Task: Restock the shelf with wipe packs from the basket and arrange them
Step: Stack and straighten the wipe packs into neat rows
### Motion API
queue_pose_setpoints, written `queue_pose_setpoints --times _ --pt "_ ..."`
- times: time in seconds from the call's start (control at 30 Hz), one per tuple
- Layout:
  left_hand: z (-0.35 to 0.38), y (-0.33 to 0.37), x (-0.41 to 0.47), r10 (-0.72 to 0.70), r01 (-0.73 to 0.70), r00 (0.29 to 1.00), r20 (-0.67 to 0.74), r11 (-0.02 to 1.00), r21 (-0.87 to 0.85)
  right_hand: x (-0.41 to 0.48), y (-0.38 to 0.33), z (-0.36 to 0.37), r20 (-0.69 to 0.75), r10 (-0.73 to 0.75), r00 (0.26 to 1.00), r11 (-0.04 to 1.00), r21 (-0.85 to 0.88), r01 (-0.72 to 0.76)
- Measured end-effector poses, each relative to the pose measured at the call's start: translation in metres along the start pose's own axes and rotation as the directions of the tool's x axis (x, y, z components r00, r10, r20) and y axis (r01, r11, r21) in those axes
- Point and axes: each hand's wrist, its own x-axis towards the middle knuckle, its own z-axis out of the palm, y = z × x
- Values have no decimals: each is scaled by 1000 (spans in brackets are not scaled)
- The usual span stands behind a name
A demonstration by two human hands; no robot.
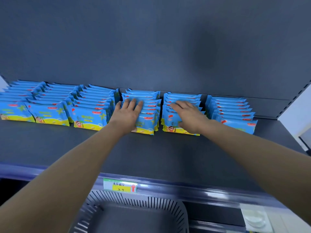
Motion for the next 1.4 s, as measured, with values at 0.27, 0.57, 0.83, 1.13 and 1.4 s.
queue_pose_setpoints --times 0.27,0.57,0.83,1.13,1.4 --pt "-6 -11 -16 40 -42 998 -52 998 -37 -3 -40 -15 -228 -120 966 987 78 141" --pt "-9 -6 -17 35 -42 996 -79 995 -90 18 -80 -2 -272 54 961 999 13 -52" --pt "-7 4 -21 0 1 999 -48 1000 16 13 -85 3 -313 -85 946 993 -106 55" --pt "-4 2 -22 -11 11 1000 -11 999 -41 -2 -65 -12 -245 -27 969 996 73 47" --pt "-8 9 -14 -28 28 1000 8 995 -91 -39 -8 -18 -117 149 982 972 199 -124"
